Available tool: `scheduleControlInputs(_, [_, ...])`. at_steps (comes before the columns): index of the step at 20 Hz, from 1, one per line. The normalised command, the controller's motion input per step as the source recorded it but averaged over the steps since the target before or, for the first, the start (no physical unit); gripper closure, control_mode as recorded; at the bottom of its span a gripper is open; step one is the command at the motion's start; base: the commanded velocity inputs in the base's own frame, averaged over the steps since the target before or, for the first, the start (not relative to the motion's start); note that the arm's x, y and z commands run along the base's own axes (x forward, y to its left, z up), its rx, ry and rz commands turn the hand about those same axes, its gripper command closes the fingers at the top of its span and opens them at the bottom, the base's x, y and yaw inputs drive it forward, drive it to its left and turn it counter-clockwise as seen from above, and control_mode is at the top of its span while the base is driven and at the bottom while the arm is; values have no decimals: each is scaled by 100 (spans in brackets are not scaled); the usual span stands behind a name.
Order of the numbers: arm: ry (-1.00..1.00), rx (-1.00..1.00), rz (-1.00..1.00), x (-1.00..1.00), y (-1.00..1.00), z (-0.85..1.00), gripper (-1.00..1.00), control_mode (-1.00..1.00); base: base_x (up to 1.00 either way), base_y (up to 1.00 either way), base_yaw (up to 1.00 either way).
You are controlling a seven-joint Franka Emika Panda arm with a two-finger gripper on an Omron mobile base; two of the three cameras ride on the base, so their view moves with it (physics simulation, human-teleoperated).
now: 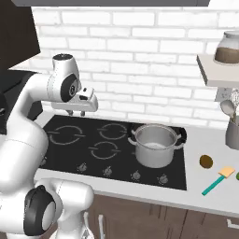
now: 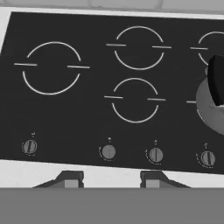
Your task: Put the avocado and lemon wedge in the pot. Retrieve the spatula and lightly stir the vegetables in the pot.
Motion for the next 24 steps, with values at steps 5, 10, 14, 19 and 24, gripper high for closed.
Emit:
scheduleControlInputs(5, [0, 0, 0, 0, 0, 0, -100, 100, 0, -5, 0])
scheduleControlInputs(10, [0, 0, 0, 0, 0, 0, -100, 100, 0, -56, 0])
scheduleControlInputs(14, [0, 0, 0, 0, 0, 0, -100, 100, 0, -86, 0])
scheduleControlInputs(19, [0, 0, 0, 0, 0, 0, -100, 100, 0, -82, -1])
scheduleControlInputs(24, [0, 0, 0, 0, 0, 0, -100, 100, 5, -79, -2])
